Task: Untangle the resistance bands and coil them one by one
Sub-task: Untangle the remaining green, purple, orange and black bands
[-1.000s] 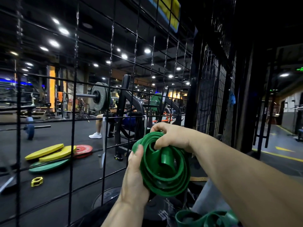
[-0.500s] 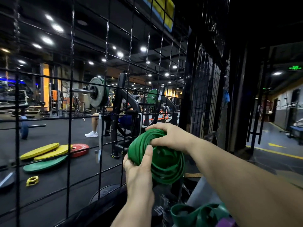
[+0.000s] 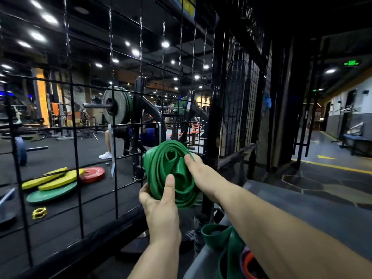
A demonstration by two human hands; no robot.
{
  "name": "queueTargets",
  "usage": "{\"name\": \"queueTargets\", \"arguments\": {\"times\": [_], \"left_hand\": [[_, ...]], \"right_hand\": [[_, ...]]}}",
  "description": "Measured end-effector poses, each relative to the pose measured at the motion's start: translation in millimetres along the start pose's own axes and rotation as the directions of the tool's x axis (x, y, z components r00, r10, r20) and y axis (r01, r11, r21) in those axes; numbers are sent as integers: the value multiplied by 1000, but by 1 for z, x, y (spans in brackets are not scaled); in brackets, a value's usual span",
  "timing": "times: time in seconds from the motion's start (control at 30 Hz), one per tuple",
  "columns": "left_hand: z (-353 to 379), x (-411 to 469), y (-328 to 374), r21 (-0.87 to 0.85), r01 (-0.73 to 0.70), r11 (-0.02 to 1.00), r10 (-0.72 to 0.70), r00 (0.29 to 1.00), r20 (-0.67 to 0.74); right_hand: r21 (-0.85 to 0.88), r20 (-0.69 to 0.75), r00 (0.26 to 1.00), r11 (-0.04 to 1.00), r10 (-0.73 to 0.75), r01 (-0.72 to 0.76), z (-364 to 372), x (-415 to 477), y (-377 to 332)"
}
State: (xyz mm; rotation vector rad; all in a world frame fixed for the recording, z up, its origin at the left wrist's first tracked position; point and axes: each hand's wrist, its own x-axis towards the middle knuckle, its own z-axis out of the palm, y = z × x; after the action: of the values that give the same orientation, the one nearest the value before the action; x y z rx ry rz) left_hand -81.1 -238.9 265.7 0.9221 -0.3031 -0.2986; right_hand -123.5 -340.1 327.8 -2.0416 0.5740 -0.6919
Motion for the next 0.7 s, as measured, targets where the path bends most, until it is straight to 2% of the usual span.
{"name": "queueTargets", "arguments": {"times": [0.17,0.23,0.33,0.5,0.6,0.7], "left_hand": [[1,6,-5,120,-30,992,31,1000,-5],[1,2,-11,134,-39,990,43,999,-28],[3,-8,-18,161,2,987,4,999,-40],[8,-22,-40,224,73,972,-64,997,-46],[12,-34,-61,253,107,962,-96,994,-54],[16,-50,-92,298,163,940,-174,985,13]], "right_hand": [[-25,-50,994,995,100,-101,-14,-19,-11],[29,-41,986,987,162,-161,-22,-30,-6],[46,-25,961,961,276,-274,-39,-50,16],[59,-107,895,901,433,-429,-82,-97,67],[-22,-249,829,853,500,-521,-104,-125,111],[-151,-290,795,795,532,-587,-121,-157,153]]}}
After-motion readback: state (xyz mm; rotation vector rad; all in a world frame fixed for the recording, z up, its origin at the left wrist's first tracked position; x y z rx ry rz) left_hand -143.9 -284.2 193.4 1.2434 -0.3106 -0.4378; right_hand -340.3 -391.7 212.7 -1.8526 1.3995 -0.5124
